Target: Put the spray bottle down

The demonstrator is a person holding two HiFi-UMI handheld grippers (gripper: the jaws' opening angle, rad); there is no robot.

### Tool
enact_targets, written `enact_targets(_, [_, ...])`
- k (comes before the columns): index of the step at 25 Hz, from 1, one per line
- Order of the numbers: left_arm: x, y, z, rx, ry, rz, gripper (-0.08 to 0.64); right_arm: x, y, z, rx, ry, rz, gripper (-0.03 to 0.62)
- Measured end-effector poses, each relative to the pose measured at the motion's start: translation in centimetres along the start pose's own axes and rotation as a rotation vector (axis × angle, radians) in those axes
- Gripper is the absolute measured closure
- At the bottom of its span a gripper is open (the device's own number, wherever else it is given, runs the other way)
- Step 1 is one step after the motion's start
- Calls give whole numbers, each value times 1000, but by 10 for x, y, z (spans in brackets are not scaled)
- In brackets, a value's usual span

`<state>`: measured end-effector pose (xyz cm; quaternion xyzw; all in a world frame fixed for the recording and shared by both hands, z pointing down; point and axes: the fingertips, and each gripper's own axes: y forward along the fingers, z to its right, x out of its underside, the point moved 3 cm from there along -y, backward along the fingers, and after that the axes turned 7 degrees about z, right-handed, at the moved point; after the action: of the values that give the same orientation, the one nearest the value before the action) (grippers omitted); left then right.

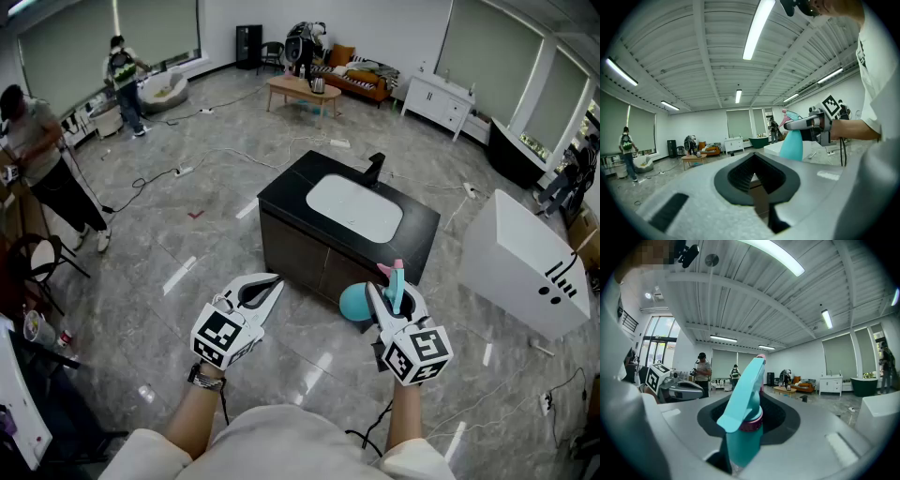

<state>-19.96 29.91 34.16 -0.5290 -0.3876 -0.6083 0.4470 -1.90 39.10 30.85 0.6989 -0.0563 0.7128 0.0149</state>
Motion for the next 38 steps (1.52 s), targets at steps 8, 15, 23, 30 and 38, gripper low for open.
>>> enact_targets(8, [-1,6,-1,-9,2,-2,555,5,2,7,-22,10,-4,457])
enact_targets(15, [-2,15,5,-40,15,-8,555,5,-3,18,-50,0,5,459])
enact_targets(23, [-1,26,16,-104,10,-6,555,11,-10,40,-83,19,16,460])
enact_targets(30, [11,55,-10,-131,2,1,555,23,23,69,-98,26,4,460])
enact_targets(38, [39,110,-83,-92,-9,-7,555,31,102,98,-78,12,6,460])
